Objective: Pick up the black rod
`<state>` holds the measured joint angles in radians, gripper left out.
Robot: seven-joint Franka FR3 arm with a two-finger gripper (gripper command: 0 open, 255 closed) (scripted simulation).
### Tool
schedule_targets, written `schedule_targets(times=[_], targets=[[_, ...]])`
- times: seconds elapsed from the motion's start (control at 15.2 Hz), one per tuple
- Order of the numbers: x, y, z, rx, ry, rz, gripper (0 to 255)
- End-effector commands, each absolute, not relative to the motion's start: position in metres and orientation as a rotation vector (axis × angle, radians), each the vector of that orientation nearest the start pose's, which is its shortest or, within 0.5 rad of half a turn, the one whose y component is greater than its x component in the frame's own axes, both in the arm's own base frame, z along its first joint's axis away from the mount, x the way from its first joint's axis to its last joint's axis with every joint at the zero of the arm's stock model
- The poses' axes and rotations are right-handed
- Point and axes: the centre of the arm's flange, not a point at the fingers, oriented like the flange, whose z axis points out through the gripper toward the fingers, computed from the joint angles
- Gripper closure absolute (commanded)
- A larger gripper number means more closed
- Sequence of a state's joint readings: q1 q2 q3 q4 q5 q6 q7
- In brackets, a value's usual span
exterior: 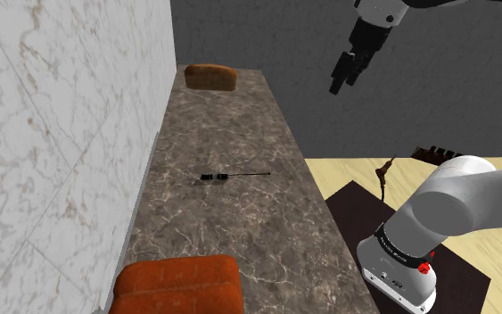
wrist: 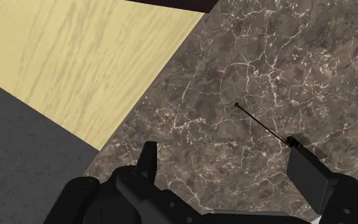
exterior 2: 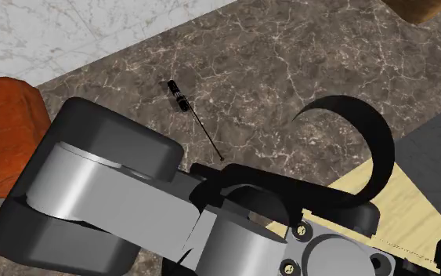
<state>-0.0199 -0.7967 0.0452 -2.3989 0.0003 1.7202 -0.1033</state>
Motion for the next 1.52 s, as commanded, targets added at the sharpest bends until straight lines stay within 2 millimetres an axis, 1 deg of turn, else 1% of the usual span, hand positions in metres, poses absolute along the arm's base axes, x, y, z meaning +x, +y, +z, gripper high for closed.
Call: schedule_targets(times=[0.0, 0.4, 0.73, 1.12, 1.45], targets=[[0.318, 0.012, 0.587, -3.168, -0.185, -0.184, 0], [0.365, 0.045, 0.532, -3.138, -0.325, -0.135, 0], [0.401, 0.076, 0.485, -3.107, -0.440, -0.094, 0], [0.438, 0.117, 0.427, -3.064, -0.575, -0.045, 0], [0.465, 0.155, 0.379, -3.023, -0.685, -0.005, 0]])
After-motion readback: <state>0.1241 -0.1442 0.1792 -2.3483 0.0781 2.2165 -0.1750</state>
